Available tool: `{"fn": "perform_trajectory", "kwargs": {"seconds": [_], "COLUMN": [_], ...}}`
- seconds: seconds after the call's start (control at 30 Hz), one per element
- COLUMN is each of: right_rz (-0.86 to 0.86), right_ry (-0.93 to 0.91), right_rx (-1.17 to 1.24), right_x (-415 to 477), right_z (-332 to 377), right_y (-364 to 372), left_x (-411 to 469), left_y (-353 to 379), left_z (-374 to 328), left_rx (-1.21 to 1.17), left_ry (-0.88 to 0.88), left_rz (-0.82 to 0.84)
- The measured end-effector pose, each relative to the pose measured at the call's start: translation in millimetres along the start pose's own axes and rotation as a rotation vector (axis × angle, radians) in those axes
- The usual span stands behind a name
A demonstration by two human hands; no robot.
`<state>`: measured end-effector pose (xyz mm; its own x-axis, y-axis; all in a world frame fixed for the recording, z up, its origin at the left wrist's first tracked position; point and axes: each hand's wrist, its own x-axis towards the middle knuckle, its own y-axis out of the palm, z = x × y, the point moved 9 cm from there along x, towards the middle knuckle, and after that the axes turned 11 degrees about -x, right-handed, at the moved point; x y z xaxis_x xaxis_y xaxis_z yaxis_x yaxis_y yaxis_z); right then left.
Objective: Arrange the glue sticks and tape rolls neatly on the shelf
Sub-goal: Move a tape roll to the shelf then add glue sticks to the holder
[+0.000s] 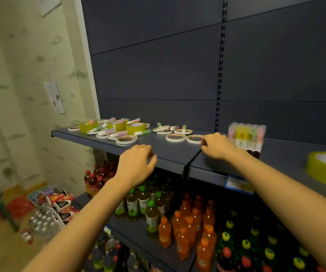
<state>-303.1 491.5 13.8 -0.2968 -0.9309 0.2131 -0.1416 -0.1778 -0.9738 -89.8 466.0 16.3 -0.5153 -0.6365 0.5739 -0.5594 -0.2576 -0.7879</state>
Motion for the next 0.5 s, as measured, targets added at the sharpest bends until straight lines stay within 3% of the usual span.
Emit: {"fn": "perform_trajectory", "kwargs": {"seconds": [0.2,0.5], "right_rz": [-0.014,0.128], "right_ry": [0.157,0.337], "right_rx": [-0.075,-0.114], "right_x": [71,152], "right_z": [-10,-41], "right_y": [15,54], "left_x": [50,146], "left_y": [31,84], "left_z": [40,82], "left_rx": [-0.012,-0.024], "left_ry": [0.033,0.011], "left_rz": [0.029,0.059]}}
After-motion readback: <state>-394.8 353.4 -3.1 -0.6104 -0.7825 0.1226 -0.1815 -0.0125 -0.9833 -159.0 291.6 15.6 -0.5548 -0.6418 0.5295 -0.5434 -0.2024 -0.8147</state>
